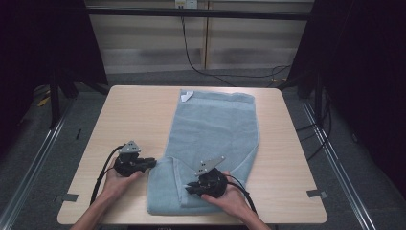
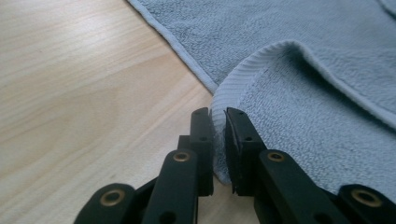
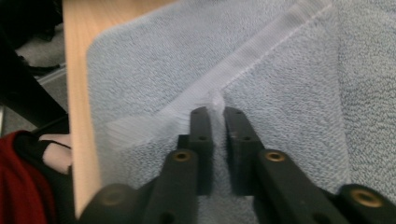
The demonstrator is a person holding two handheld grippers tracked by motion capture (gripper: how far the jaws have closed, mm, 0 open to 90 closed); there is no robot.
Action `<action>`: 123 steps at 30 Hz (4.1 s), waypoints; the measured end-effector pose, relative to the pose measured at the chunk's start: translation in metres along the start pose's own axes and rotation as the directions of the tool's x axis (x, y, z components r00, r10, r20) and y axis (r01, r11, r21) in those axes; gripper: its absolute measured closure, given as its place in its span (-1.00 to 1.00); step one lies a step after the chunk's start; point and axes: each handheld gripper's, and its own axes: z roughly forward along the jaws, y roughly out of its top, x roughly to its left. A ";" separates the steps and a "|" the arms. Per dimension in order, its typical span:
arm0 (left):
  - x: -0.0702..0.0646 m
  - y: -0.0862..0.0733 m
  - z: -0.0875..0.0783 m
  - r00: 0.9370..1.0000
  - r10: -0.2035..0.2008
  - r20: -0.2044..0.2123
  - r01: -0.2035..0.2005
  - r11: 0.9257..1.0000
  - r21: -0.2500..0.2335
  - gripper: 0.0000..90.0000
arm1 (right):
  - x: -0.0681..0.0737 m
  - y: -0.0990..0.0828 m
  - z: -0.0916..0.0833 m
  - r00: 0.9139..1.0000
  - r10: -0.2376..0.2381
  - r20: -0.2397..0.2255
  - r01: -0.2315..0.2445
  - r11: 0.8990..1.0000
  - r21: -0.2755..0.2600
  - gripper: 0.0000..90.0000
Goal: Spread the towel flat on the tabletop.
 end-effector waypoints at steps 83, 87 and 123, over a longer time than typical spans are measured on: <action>-0.027 0.001 -0.013 0.997 0.023 0.074 -0.025 0.999 0.020 0.31 | -0.043 -0.095 -0.140 0.893 0.326 0.309 -0.256 0.935 -0.246 0.29; -0.006 0.018 0.003 0.997 -0.036 0.063 0.036 0.999 -0.009 0.28 | -0.066 -0.068 -0.118 0.910 0.301 0.286 -0.235 0.941 -0.243 0.30; -0.015 0.009 0.019 0.999 0.041 -0.006 -0.041 0.999 -0.010 0.12 | -0.069 -0.081 -0.084 0.931 0.271 0.245 -0.250 0.961 -0.115 0.02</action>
